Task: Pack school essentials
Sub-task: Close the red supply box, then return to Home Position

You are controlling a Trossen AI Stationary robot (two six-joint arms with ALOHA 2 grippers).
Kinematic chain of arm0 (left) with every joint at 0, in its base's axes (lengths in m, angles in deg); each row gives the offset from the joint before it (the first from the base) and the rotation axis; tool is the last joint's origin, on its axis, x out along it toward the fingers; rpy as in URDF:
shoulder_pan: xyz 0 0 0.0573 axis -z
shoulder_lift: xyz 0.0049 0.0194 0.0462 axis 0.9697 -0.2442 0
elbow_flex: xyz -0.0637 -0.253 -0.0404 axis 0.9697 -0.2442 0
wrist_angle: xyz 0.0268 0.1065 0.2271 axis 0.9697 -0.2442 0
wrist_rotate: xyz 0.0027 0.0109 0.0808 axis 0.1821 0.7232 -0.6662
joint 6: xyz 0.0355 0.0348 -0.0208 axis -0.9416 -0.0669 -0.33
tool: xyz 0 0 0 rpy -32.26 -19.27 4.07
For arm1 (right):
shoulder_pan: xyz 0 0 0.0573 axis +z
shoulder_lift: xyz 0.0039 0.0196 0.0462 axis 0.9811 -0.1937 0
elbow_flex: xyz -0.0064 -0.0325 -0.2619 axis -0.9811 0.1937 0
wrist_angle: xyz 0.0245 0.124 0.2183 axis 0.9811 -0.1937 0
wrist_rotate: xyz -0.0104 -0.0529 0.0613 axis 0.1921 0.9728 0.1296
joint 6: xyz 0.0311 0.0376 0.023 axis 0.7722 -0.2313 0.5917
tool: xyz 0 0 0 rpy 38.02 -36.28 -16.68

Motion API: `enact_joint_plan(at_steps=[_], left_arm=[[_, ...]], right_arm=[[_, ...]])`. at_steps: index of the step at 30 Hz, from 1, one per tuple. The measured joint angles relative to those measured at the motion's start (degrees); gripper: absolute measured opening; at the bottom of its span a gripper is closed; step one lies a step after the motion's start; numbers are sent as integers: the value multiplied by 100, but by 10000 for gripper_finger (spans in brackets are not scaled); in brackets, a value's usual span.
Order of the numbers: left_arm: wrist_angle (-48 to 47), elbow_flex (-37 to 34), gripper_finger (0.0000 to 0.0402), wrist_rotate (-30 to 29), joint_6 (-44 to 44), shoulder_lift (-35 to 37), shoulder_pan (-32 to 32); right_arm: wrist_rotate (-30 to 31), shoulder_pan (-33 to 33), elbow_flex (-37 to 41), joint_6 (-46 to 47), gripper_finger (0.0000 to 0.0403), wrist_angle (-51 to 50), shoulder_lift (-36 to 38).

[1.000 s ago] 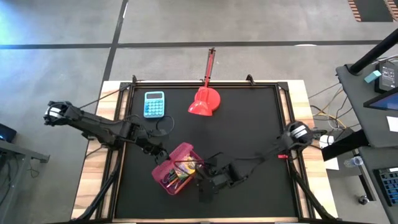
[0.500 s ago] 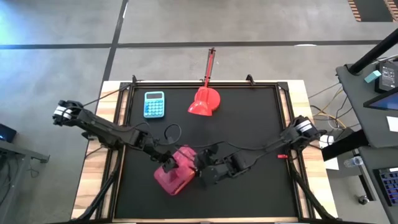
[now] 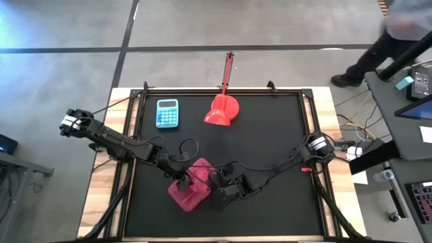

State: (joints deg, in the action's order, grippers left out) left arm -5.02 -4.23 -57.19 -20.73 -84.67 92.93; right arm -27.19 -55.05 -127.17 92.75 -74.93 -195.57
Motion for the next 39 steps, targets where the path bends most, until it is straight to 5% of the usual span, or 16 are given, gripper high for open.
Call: enact_joint_plan(at_steps=[24,39], left_arm=[[-74,-31,169,-107,-35,7,-7],[-110,60,169,-286,-727,1172,-6]], right_arm=[[0,62,15,166,217,166,-624],[-235,109,9,-450,217,-58,284]])
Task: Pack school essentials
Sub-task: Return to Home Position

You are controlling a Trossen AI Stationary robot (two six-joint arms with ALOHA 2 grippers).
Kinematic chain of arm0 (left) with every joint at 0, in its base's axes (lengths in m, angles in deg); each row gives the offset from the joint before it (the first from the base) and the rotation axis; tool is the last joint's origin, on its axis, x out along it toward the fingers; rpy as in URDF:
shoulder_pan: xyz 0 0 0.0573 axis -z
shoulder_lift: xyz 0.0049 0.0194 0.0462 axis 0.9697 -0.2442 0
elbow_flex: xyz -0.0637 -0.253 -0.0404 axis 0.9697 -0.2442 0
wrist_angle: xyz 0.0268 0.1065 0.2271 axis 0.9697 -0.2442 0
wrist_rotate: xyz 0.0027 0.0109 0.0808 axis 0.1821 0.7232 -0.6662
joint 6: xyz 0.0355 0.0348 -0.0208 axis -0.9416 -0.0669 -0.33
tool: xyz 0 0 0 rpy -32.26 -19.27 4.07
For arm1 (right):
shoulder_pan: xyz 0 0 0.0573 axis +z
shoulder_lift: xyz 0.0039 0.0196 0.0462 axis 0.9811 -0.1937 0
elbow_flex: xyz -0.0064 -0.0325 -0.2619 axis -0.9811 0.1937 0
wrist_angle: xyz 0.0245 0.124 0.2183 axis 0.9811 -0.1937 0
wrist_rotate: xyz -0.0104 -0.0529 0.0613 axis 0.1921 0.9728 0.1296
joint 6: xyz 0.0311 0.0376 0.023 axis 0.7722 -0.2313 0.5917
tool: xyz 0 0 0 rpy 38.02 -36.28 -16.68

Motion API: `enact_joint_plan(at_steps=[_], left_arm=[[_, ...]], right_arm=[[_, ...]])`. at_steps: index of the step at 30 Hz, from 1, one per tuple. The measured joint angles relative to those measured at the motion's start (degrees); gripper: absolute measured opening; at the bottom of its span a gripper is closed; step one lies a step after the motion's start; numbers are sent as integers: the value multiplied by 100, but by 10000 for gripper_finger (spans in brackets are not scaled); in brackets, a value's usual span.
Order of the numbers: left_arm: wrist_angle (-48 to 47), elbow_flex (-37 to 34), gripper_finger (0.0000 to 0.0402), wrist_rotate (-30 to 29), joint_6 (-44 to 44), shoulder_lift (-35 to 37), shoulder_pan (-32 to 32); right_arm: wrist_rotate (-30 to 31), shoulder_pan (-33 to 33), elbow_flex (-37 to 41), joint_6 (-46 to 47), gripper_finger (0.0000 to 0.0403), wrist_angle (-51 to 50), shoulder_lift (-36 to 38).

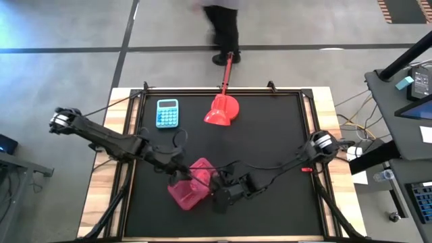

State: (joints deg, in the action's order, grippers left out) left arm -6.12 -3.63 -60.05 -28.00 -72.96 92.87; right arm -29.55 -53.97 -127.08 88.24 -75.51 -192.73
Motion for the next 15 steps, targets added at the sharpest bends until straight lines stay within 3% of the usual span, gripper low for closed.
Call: enact_joint_plan(at_steps=[8,15], left_arm=[[22,2,169,-787,-389,1145,0],[36,11,169,-1557,-1006,2098,6]], right_arm=[[-365,35,153,-653,217,-3,642],[-479,37,902,-778,217,-69,1511]])
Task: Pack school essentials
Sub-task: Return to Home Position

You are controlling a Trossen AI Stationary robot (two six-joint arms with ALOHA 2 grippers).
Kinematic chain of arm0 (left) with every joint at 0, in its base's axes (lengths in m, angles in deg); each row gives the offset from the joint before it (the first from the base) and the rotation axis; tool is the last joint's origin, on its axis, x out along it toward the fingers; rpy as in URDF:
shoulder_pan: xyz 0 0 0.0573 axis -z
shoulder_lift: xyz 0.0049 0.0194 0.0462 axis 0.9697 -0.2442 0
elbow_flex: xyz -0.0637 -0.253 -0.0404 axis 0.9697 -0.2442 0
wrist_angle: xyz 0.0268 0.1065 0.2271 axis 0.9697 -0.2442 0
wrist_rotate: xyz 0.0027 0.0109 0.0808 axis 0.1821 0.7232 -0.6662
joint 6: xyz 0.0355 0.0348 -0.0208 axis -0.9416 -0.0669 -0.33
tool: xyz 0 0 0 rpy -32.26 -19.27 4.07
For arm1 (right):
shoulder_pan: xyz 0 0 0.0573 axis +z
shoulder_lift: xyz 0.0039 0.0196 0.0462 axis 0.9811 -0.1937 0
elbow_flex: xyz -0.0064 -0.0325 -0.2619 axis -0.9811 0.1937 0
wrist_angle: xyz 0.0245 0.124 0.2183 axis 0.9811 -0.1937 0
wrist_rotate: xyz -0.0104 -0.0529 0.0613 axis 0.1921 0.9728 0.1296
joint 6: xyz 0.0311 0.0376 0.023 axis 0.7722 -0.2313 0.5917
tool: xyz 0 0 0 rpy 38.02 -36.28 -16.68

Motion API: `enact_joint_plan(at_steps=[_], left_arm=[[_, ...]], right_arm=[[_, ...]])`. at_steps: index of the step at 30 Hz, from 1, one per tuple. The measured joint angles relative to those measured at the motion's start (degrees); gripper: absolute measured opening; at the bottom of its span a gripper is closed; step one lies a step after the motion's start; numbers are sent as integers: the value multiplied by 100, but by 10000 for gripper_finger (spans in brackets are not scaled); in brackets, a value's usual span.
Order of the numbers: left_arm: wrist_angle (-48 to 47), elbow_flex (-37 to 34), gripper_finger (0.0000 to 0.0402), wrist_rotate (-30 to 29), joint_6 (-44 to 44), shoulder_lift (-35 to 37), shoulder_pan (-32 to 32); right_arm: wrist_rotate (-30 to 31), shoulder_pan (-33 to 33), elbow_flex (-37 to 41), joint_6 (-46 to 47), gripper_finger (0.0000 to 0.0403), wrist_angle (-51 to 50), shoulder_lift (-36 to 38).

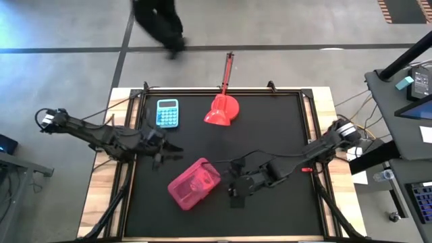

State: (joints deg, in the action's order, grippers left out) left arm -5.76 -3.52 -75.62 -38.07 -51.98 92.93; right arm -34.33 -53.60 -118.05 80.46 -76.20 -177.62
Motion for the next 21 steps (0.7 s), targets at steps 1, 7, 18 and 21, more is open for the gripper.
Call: enact_joint_plan(at_steps=[1,7,18,21], left_arm=[[6,4,169,-121,-110,77,-2],[363,19,169,-712,-917,393,-7],[1046,15,169,-1527,-1906,546,-7],[1036,15,169,-1735,-2026,620,-7]], right_arm=[[1,0,163,4,217,-1,157],[28,2,1414,109,217,304,1287],[45,1,3755,361,217,1704,3071],[42,0,4140,396,217,1707,3470]])
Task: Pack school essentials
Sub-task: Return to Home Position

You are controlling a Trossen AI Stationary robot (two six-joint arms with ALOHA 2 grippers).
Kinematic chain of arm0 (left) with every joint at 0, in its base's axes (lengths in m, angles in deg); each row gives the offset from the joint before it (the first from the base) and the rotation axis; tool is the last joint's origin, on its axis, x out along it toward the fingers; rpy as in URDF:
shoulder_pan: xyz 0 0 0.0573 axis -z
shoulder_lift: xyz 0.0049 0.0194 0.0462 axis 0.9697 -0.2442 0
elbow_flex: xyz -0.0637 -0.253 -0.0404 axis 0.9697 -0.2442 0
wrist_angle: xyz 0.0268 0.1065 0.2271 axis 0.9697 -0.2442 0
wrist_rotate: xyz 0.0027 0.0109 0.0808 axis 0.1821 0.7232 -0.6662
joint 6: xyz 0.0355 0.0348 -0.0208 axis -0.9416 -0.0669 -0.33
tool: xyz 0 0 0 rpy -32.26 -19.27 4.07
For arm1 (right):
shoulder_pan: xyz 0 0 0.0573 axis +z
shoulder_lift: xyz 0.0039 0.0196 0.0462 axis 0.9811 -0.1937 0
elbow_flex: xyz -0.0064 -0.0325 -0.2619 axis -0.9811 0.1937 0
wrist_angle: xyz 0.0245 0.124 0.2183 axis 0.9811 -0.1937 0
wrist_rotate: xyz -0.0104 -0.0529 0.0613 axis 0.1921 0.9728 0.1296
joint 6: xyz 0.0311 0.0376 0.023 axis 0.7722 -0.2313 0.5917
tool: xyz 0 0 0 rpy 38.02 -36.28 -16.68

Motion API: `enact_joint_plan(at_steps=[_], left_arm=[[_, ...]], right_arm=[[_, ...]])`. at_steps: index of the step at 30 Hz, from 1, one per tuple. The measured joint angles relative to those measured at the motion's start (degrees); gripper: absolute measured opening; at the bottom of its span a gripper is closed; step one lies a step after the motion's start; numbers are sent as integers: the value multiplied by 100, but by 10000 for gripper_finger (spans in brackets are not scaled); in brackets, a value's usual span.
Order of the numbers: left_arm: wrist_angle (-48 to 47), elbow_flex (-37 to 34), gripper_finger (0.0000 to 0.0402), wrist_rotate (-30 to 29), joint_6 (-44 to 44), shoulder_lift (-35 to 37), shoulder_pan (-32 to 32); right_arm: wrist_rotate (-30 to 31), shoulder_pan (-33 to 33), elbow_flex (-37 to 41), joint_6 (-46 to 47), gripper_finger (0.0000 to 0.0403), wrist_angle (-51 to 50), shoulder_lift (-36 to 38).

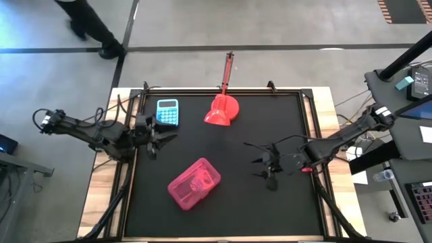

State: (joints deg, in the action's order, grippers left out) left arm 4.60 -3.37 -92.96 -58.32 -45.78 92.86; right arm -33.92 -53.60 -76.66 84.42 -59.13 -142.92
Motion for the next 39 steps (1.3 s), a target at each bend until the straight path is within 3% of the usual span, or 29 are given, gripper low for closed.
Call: enact_joint_plan(at_steps=[6,13,16,31,39], left_arm=[[5,-15,169,-68,-351,333,0],[-117,-38,169,-167,-1075,559,0],[-217,-92,169,-503,-1200,624,0],[-962,-214,169,-925,-1204,1986,-4],[-922,-355,169,-907,-1190,1997,-4]], right_arm=[[67,-13,687,-20,217,6,903],[726,-31,1326,-21,217,2,1725],[760,-103,1534,-13,217,-3,1997],[757,-722,2482,218,217,731,2803],[754,-804,3023,549,217,1094,3040]])
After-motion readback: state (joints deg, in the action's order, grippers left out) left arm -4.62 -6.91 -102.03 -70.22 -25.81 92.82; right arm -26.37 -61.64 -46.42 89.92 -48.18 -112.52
